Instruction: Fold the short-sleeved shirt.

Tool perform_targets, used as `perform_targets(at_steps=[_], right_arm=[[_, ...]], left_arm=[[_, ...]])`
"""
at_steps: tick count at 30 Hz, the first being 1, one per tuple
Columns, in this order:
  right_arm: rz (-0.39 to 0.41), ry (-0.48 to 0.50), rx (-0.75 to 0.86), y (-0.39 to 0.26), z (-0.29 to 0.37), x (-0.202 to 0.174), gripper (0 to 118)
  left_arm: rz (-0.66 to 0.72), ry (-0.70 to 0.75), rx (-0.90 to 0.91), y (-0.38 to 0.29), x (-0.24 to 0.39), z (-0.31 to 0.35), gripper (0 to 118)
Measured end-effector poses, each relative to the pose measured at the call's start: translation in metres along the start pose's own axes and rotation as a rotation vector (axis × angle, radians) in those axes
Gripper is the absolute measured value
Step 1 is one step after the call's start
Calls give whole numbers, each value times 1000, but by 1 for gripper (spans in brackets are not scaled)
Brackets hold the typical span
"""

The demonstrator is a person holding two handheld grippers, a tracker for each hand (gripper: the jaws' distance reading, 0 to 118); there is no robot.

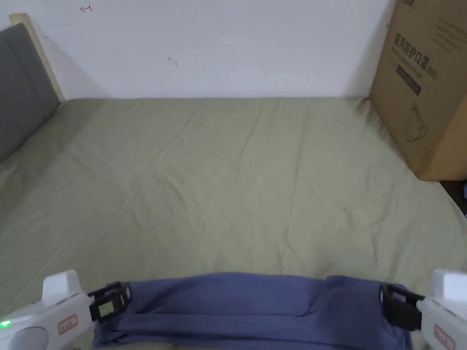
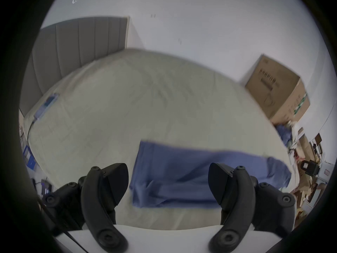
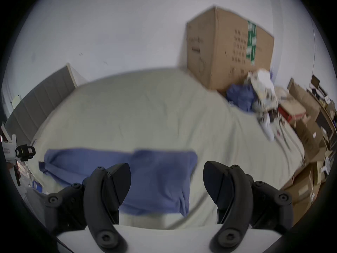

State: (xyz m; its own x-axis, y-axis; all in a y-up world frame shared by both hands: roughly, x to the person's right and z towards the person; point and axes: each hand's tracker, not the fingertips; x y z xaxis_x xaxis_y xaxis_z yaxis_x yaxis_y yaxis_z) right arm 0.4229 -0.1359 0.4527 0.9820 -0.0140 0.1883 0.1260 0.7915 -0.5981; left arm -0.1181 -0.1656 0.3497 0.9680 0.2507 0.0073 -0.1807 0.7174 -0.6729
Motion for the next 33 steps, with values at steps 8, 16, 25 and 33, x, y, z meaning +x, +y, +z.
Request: perform_targets(at_steps=[8,16,25,33], right_arm=[[58,-2,314,65,42,-44,86],[83,-59,443,77,46,-76,65],[96,-72,473,73,38,-84,0],[90,-44,449,77,29,-87,0]], left_arm=[[-195,24,333,50,65,49,95],[-288,57,489,50,105,50,59],[-257,-11,500,44,106,44,0],[-69,-132,212,65,49,17,0]])
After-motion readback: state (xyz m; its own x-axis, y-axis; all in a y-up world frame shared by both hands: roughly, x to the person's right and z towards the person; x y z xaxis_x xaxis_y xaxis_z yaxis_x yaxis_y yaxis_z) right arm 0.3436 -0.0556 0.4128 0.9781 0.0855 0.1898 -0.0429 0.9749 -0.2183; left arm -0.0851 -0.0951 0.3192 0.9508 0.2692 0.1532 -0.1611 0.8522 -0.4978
